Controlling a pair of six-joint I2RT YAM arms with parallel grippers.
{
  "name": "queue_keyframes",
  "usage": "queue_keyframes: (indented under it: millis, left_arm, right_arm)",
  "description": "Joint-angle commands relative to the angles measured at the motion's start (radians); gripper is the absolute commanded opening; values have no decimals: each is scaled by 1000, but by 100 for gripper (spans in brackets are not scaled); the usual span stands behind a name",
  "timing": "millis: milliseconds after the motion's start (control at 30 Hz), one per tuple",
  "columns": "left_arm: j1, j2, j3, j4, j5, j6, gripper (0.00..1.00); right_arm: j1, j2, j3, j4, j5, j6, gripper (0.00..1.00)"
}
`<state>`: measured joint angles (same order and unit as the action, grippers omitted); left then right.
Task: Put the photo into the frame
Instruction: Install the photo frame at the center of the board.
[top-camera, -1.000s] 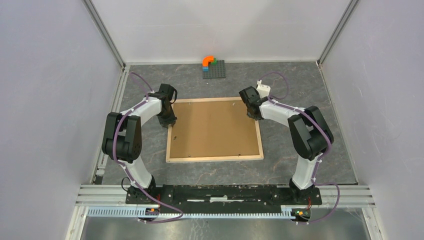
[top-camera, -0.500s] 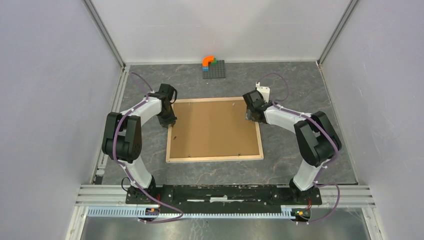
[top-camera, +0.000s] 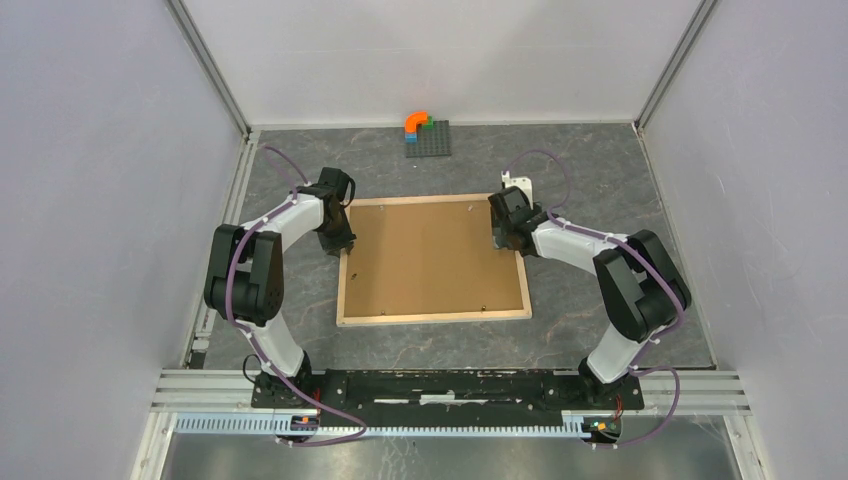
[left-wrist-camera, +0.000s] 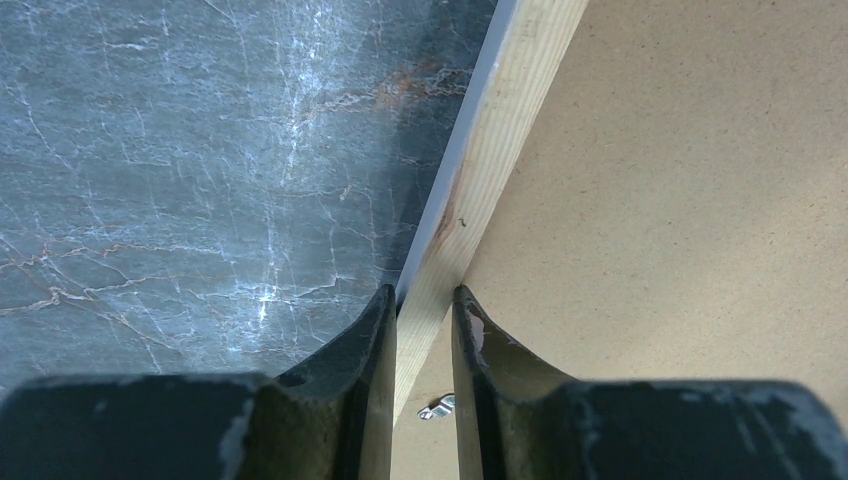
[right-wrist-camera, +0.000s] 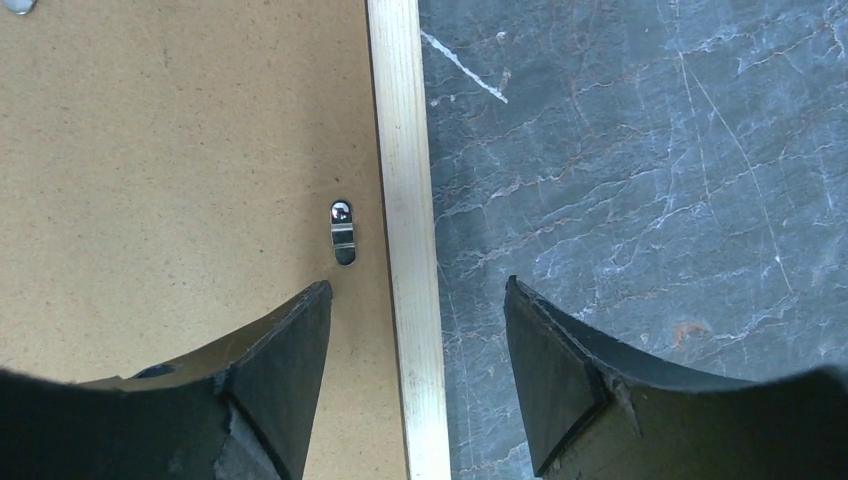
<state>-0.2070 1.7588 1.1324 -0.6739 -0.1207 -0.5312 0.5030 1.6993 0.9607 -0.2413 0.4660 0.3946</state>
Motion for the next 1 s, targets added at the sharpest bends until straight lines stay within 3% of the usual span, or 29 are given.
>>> queue_keyframes:
  millis: [0,233,500,733,967]
  left_arm:
    - [-14,-1,17,16,73,-9,2]
    - [-14,1,20,16,78,-9,2]
    - [-14,2,18,16,78,-9,2]
    - [-14,4,20,16,82,-9,2]
    - [-14,6,21,16,85,-9,2]
  right_arm:
    - [-16,37,22,30,1,-18,67]
    - [-31,57,3,74,-5,-32,56]
    - [-41,100,15,98,-12,-44,55]
    - [-44,111,12,80,6,-35,33]
    - [-47,91,-16,102,18,-54,29]
